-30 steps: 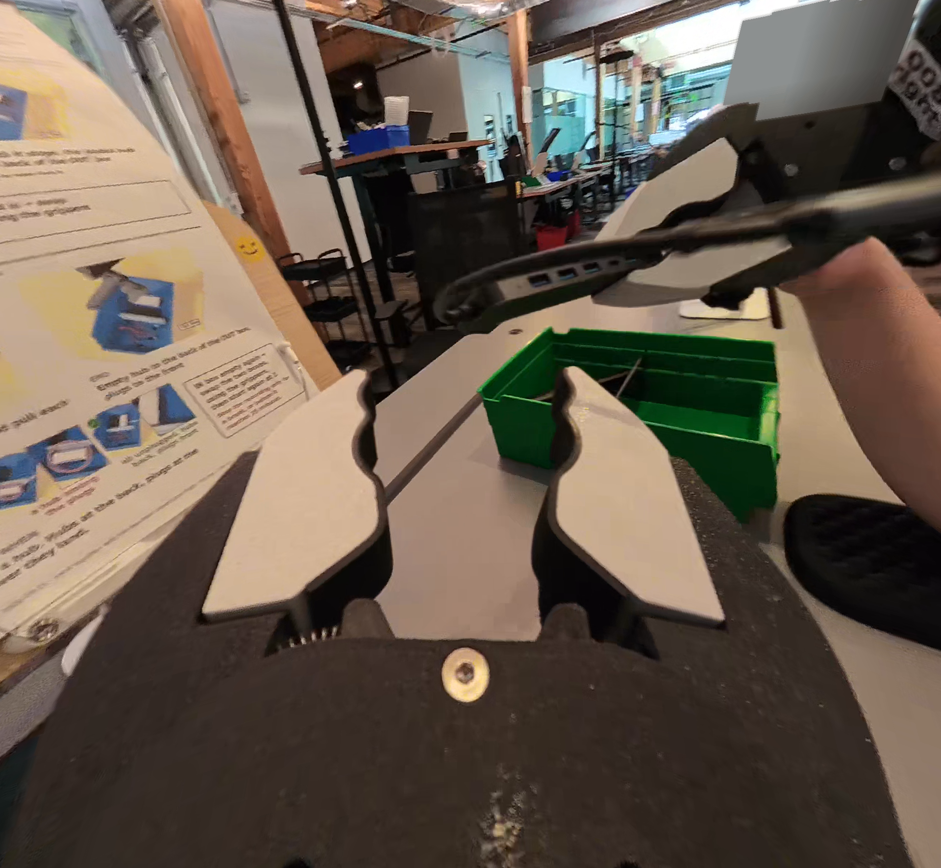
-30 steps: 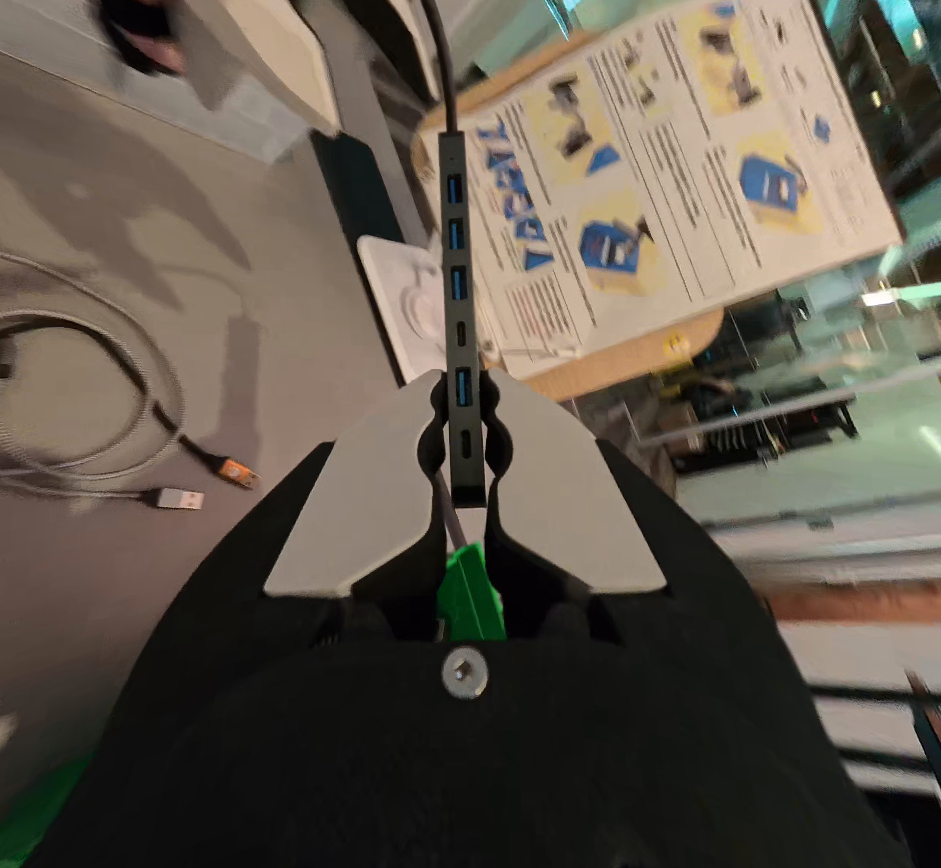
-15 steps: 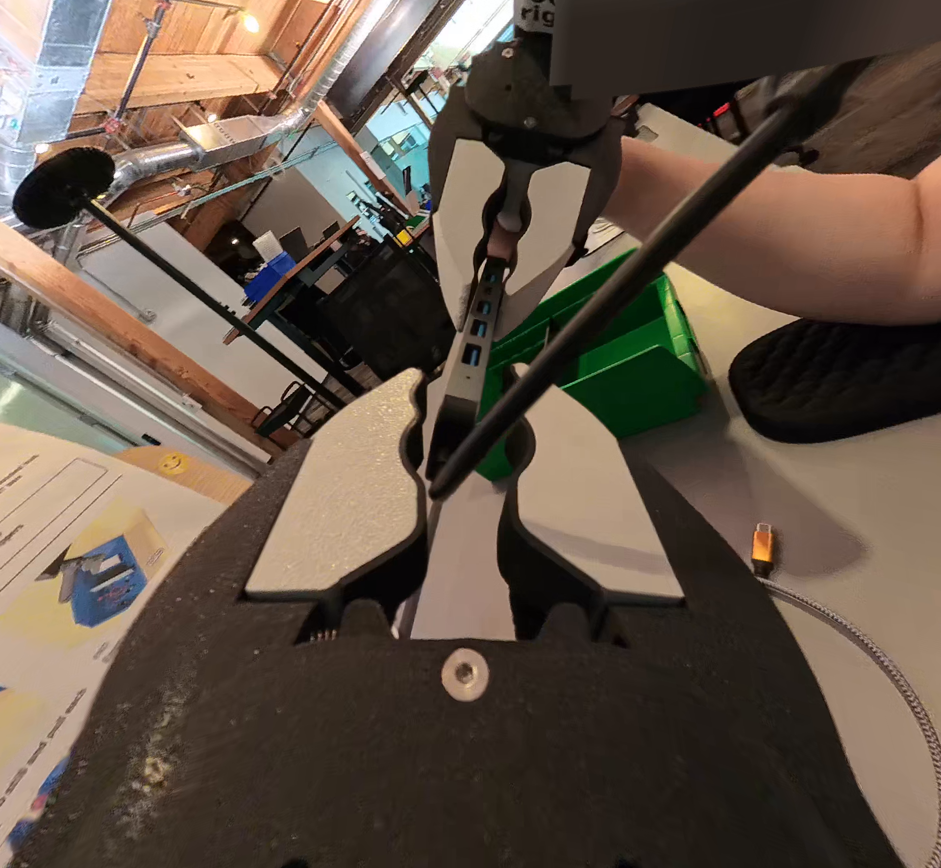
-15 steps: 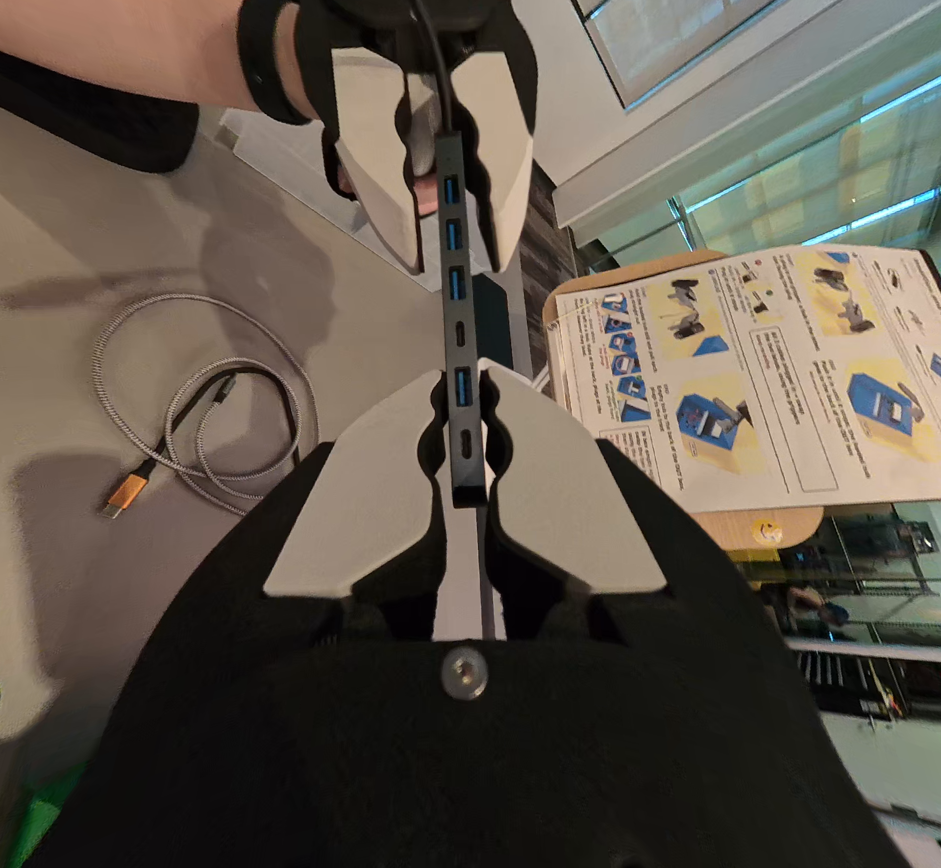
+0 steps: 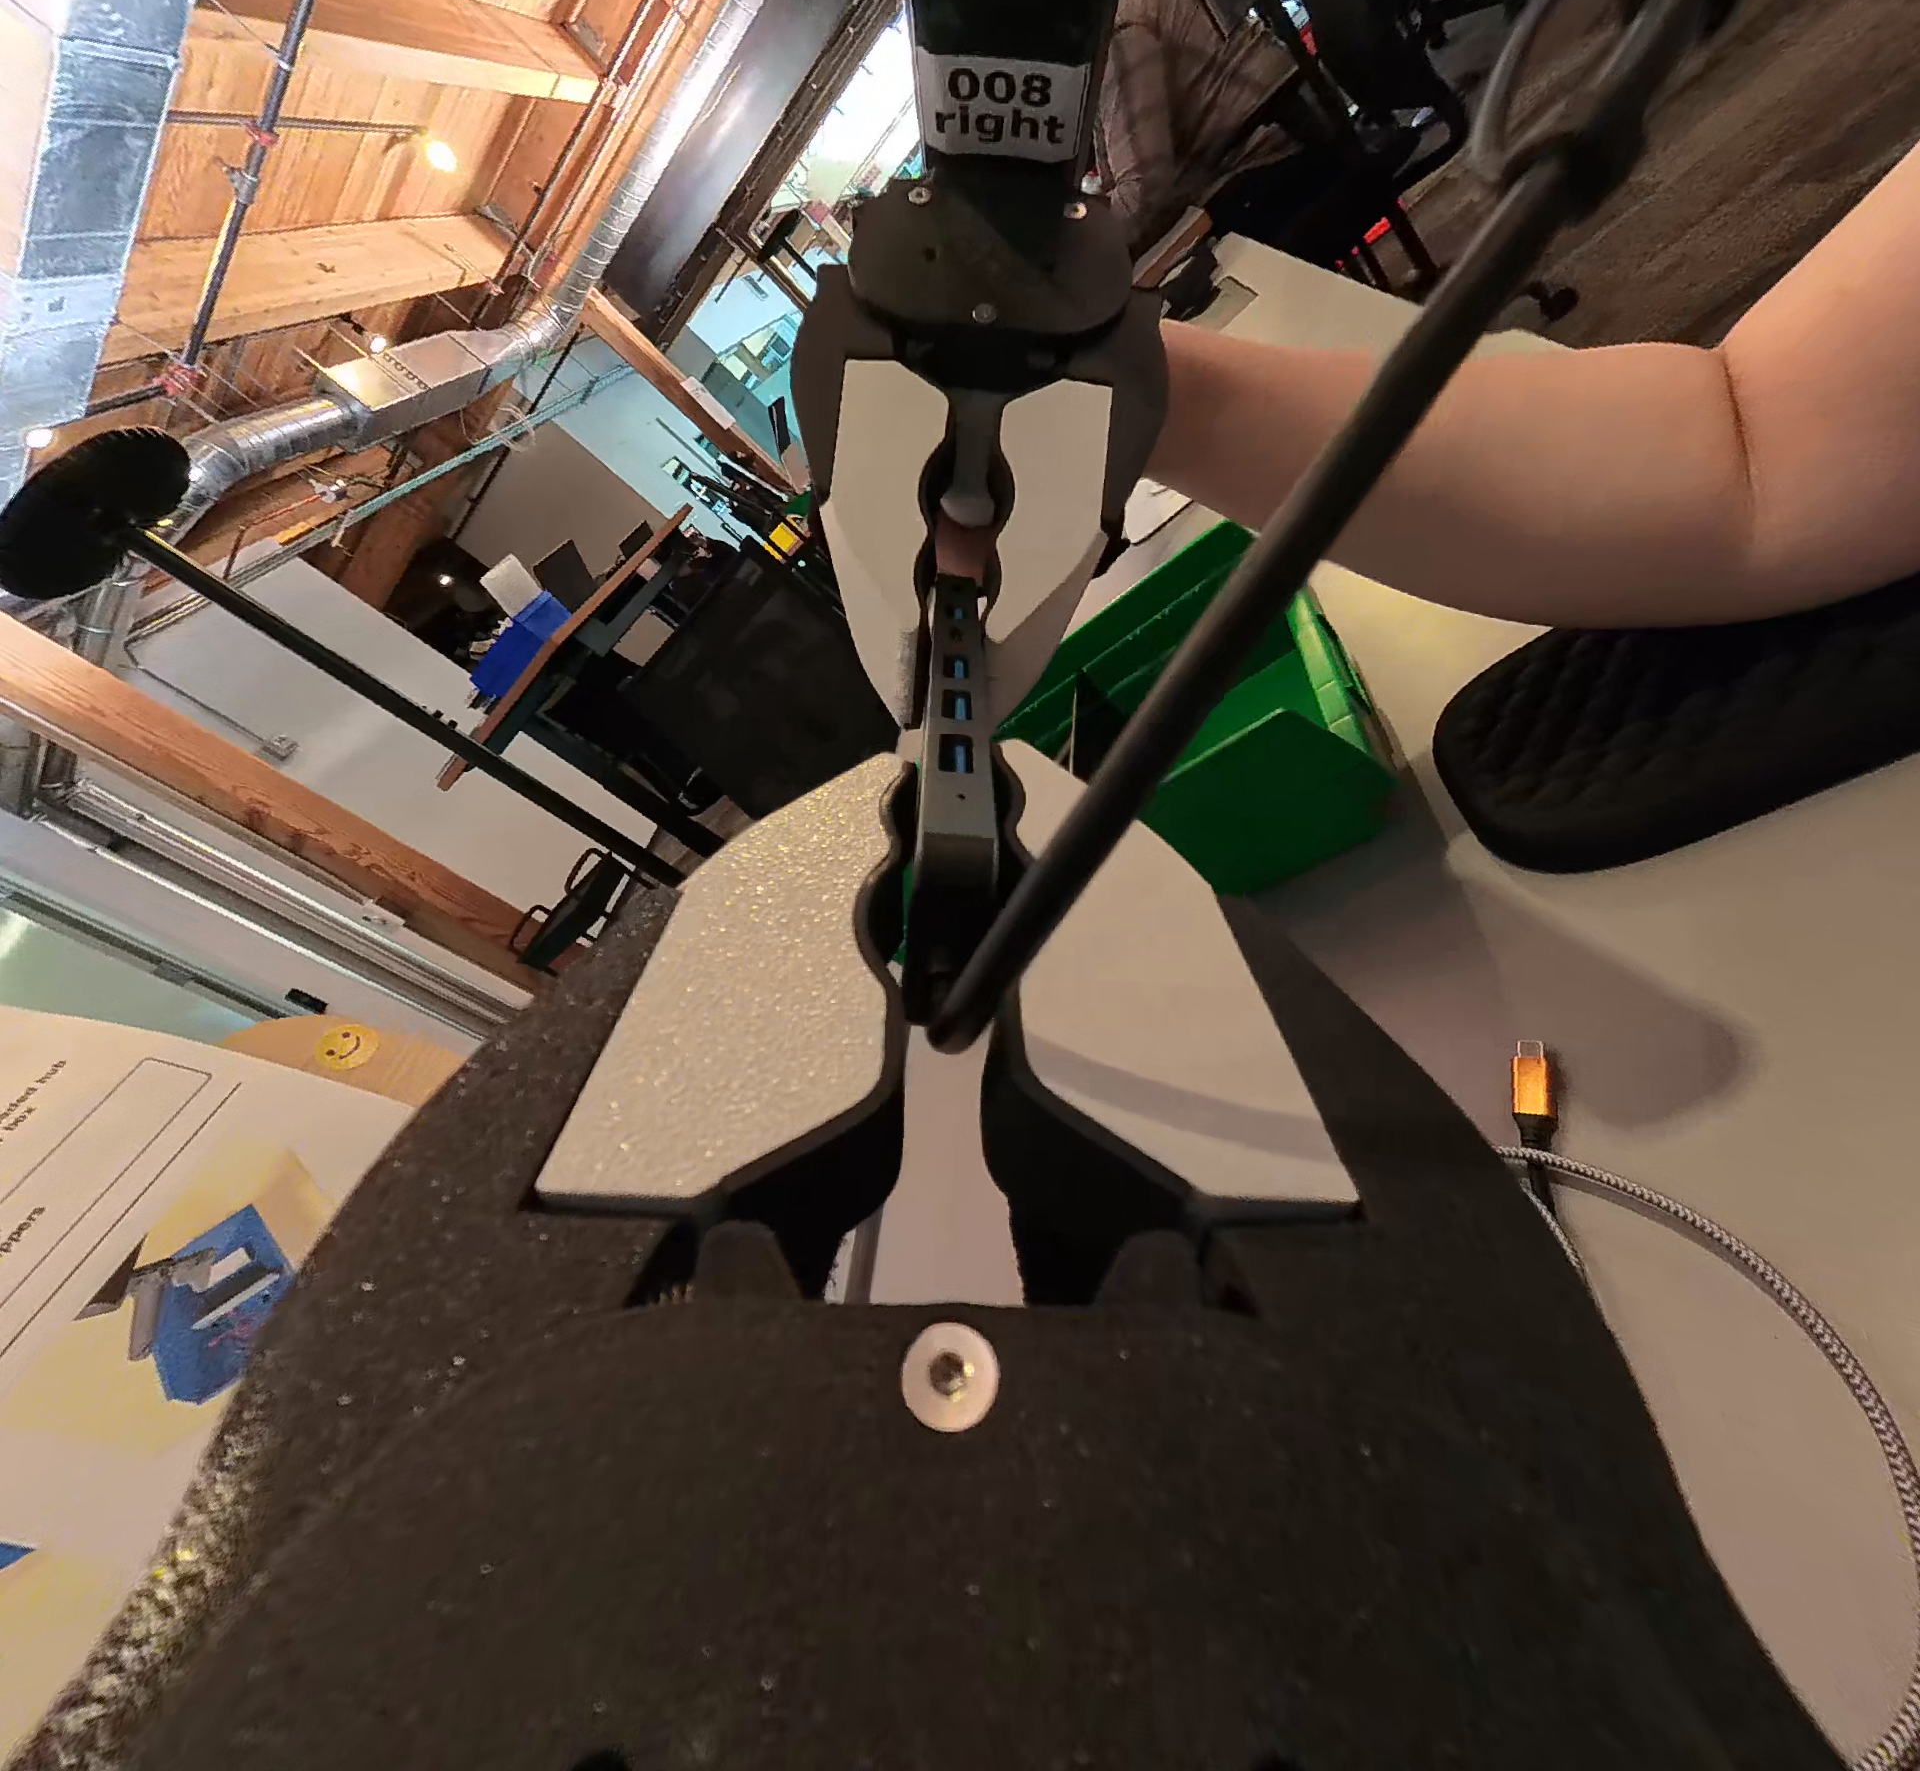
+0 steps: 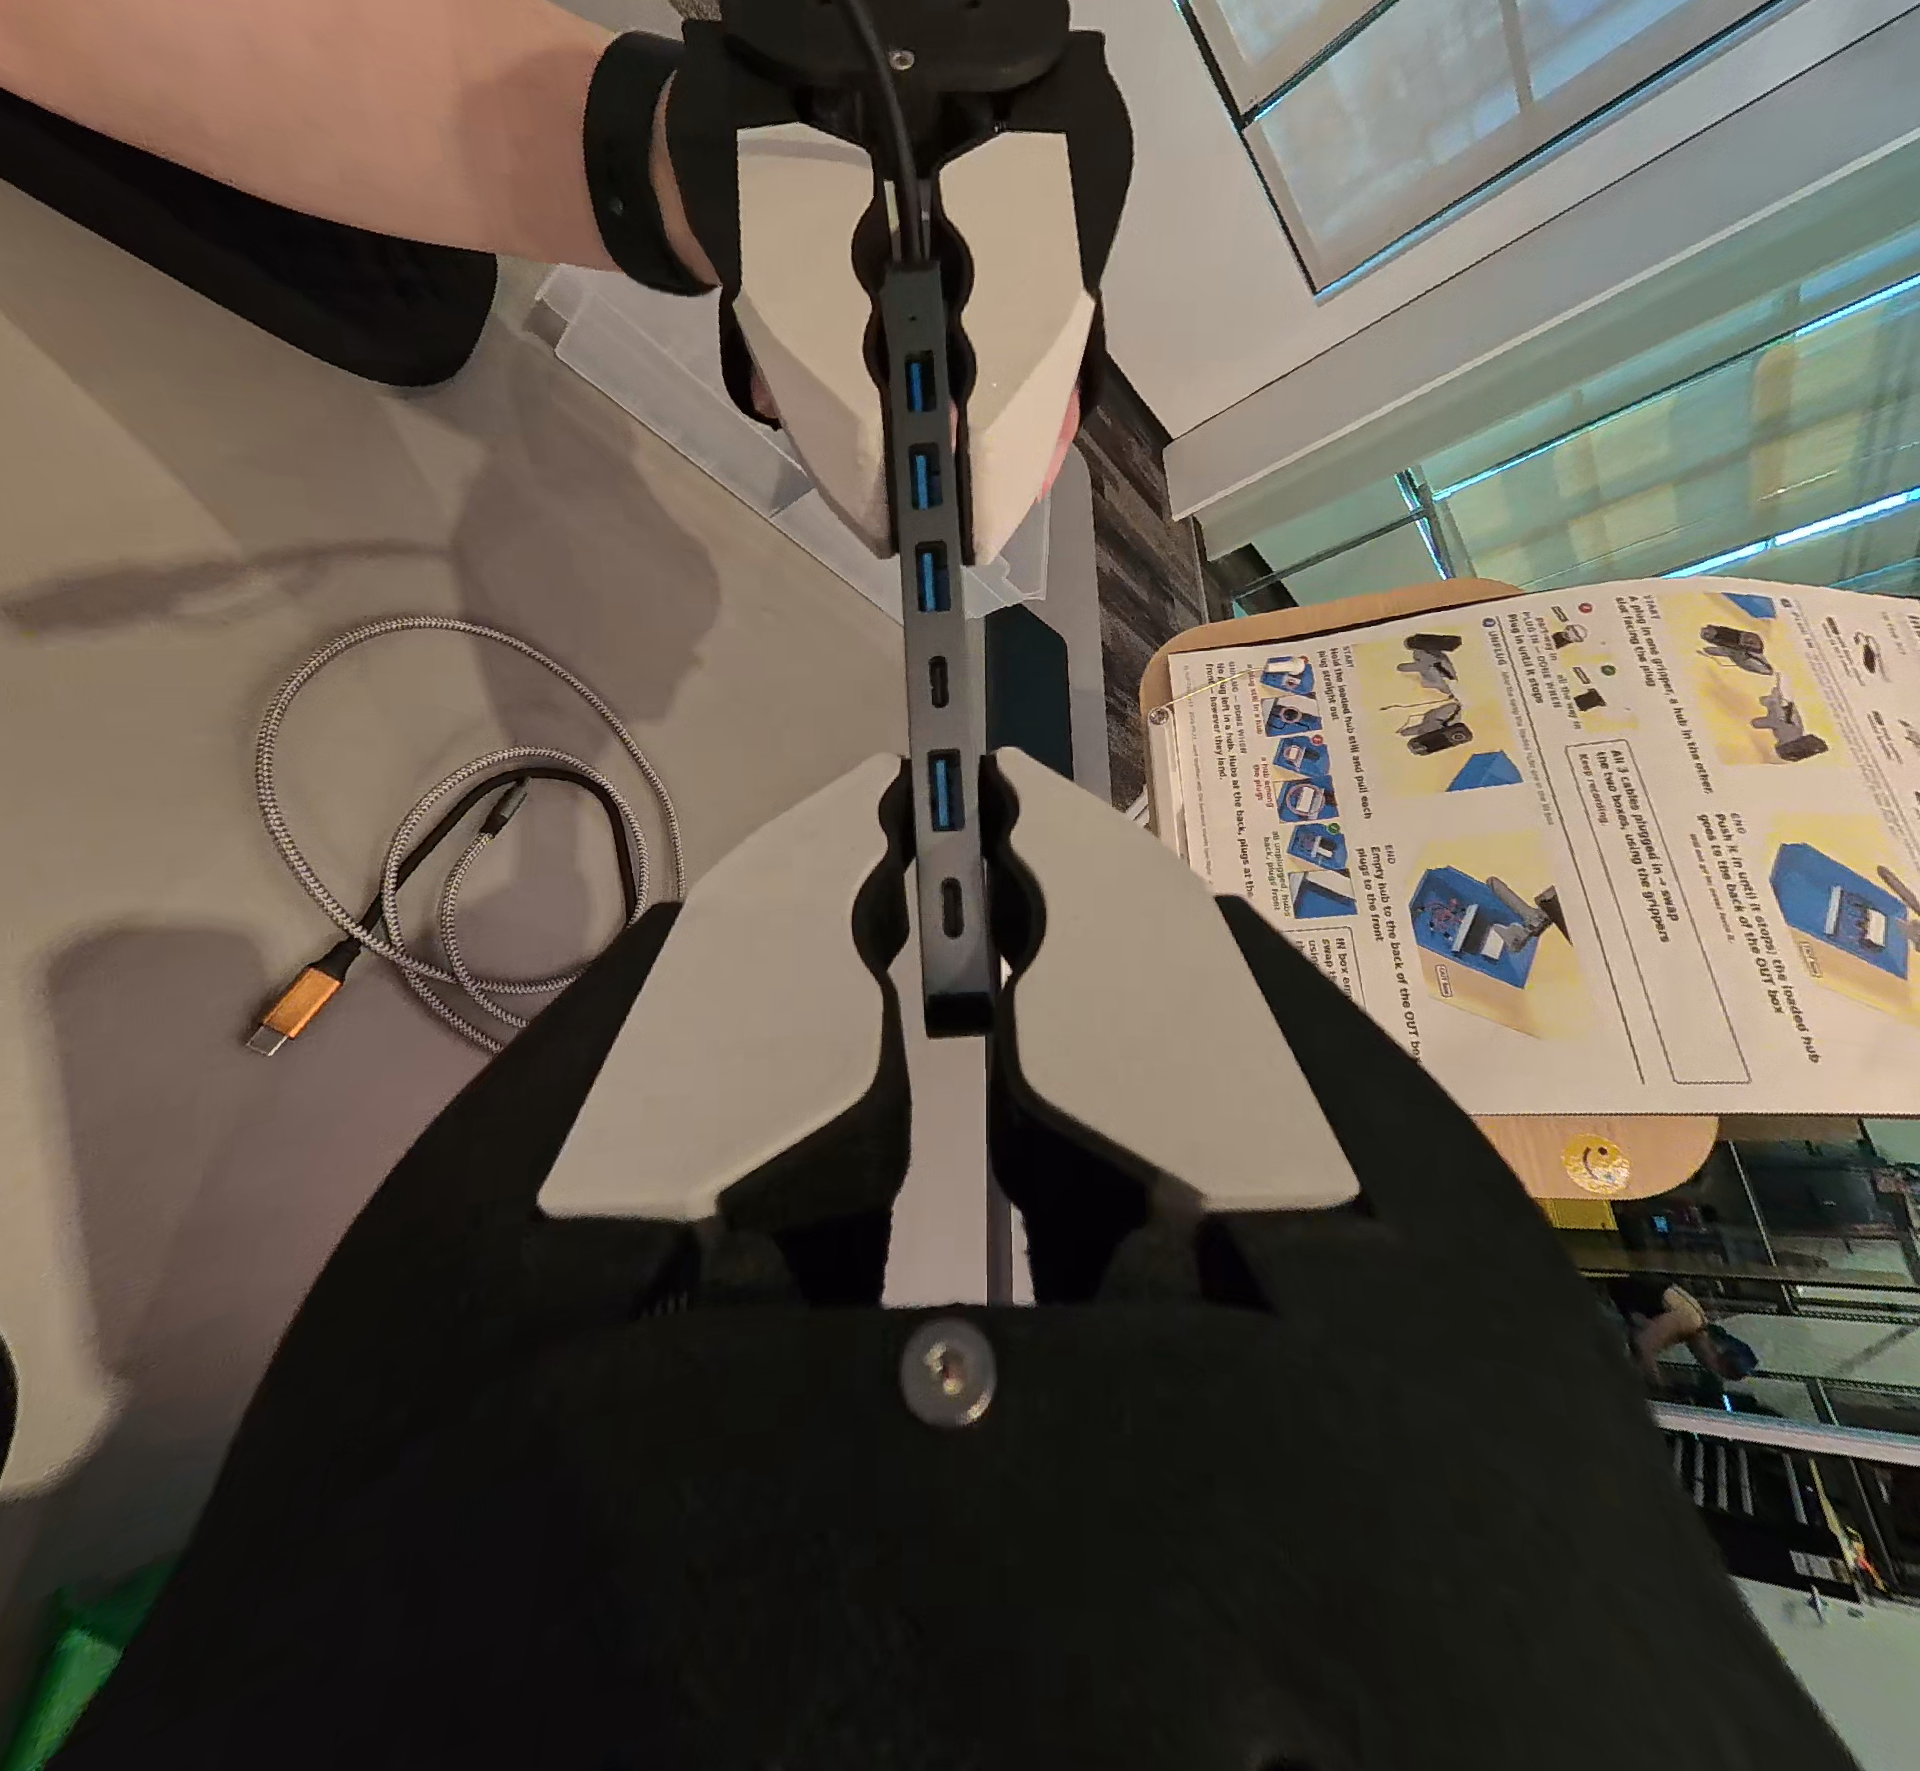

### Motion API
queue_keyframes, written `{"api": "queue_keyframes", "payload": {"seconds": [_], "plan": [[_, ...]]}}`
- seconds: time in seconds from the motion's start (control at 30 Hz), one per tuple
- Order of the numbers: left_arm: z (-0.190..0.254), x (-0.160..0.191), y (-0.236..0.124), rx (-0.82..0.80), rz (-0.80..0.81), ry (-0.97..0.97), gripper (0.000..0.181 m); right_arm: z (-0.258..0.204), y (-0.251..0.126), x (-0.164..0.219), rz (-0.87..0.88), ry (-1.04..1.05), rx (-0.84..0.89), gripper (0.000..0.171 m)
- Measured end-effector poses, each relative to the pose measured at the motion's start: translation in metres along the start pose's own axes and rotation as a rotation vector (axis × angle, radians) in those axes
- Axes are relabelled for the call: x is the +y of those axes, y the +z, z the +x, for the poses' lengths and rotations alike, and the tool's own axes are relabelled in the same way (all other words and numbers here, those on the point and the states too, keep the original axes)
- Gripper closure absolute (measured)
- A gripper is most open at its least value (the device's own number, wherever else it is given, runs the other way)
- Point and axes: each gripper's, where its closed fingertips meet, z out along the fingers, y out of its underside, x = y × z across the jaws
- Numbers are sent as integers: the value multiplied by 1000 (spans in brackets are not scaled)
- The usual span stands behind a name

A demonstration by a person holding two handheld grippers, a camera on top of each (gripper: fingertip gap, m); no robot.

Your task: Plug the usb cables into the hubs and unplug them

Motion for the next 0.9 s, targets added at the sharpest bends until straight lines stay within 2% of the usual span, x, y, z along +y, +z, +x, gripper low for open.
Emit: {"api": "queue_keyframes", "payload": {"seconds": [0.13,0.2,0.27,0.33,0.43,0.5,0.53,0.57,0.63,0.73,0.83,0.9], "plan": [[-1,7,0,-7,-50,-2,163,4,-1,4,-33,-20,30,159],[-7,20,-6,-13,-142,-23,155,10,-4,8,-66,-42,77,159],[-19,38,-24,-48,-242,-41,153,18,-8,14,-115,-62,133,159],[-42,45,-48,-145,-275,-93,154,22,-10,22,-169,-75,163,159],[-76,20,-77,-300,-128,-253,161,25,-4,37,-298,-122,194,159],[-74,-9,-74,-261,-1,-360,162,29,3,49,-413,-184,225,159],[-69,-14,-66,-235,-3,-375,161,30,7,54,-466,-215,234,159],[-61,-13,-54,-207,-48,-356,160,30,12,58,-509,-245,239,159],[-46,10,-32,-193,-236,-244,154,27,21,59,-537,-278,229,159],[-31,55,-18,-158,-493,-130,140,20,29,47,-467,-260,198,159],[-24,76,-16,-119,-581,-126,135,21,26,39,-442,-245,205,159],[-27,77,-16,-133,-583,-70,140,23,21,34,-421,-230,217,159]]}}
